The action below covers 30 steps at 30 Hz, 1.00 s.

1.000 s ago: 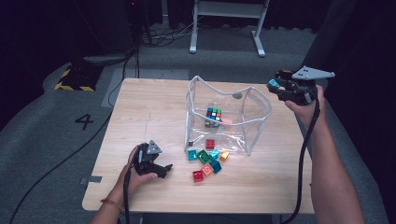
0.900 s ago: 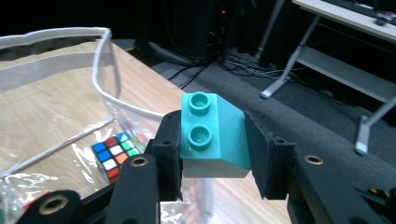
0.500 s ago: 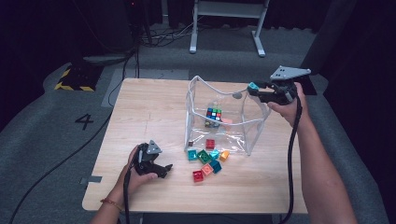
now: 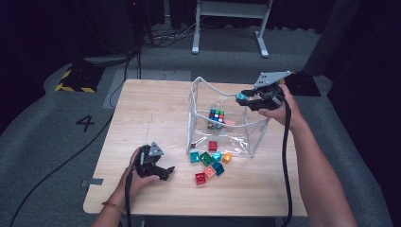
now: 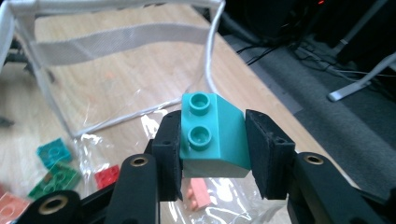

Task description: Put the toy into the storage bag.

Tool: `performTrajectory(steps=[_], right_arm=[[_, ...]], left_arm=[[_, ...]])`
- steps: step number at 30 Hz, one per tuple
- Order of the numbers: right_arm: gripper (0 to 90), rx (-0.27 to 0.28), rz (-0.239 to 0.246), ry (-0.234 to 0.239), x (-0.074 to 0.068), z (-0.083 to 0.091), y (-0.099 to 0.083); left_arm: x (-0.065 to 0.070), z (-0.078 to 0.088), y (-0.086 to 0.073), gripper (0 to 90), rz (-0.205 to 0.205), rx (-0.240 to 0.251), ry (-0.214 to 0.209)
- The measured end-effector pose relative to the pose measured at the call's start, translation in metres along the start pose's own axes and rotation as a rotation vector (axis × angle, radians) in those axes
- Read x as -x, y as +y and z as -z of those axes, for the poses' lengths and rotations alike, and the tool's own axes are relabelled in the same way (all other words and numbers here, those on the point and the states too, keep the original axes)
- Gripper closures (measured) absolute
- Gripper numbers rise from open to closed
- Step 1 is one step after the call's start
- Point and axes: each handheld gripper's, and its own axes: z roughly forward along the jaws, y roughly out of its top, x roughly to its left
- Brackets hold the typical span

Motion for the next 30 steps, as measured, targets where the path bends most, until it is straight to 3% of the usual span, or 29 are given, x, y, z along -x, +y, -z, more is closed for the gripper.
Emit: performTrajectory(steps=[6,13,17,22,26,30], right_arm=[[59.3,-0.12,0.035,0.042,0.002,-0.011,-0.002],[59.3,-0.259,0.053,0.021,0.012,-0.018,-0.007],[59.3,-0.321,0.02,0.02,0.018,-0.02,-0.014],[59.3,-0.421,0.039,0.016,0.024,-0.019,-0.019],[59.2,-0.464,0.04,0.024,0.026,-0.018,-0.022],[59.1,-0.47,0.042,0.035,0.026,-0.018,-0.024]], left_arm=[[0.0,0.0,0.0,3.2,0.0,0.0,0.0],[0.0,0.0,0.0,3.2,0.0,0.0,0.0],[0.0,0.0,0.0,3.2,0.0,0.0,0.0],[0.0,0.0,0.0,3.2,0.0,0.0,0.0],[0.0,0.0,0.0,3.2,0.0,0.0,0.0],[0.0,0.0,0.0,3.2,0.0,0.0,0.0]])
